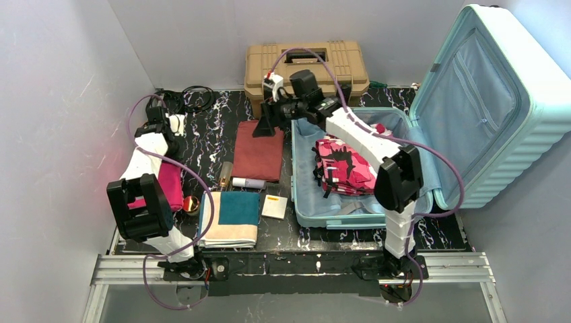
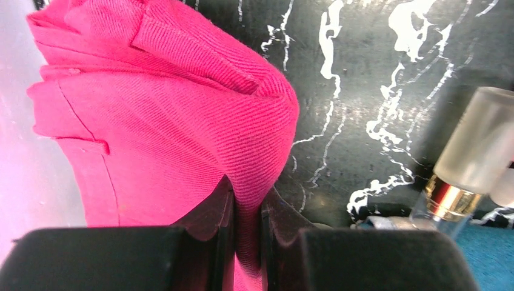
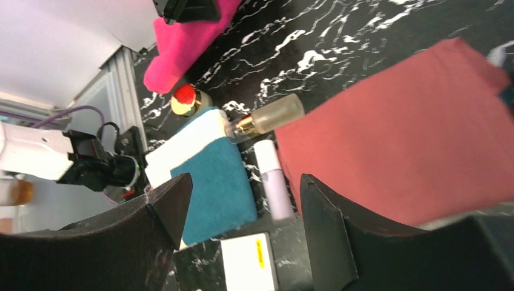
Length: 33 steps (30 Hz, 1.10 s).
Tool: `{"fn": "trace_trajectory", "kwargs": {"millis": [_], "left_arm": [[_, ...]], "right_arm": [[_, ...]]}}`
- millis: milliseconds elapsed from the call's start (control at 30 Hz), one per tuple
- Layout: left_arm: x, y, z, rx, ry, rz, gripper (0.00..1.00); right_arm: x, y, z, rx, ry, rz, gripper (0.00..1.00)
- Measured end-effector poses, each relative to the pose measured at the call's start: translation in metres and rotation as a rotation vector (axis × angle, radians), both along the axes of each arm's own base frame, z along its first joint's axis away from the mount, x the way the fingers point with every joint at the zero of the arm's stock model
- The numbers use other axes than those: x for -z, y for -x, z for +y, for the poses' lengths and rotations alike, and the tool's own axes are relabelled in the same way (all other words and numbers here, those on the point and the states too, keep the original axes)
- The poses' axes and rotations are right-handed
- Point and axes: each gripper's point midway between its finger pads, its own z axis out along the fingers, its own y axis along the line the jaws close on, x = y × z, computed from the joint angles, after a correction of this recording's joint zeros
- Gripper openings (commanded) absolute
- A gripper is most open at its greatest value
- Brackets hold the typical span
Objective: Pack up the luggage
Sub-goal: Pick up the clothes from the corner of the board, then place the clothes in the luggage.
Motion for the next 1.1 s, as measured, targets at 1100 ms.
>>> {"fn": "trace_trajectory", "kwargs": {"millis": [1100], "left_arm": [[-0.016, -0.048, -0.106, -0.208, 0.283, -0.011, 0.0]], "right_arm": [[0.118, 0.027, 0.15, -0.011, -0.026, 0.26, 0.98]]}}
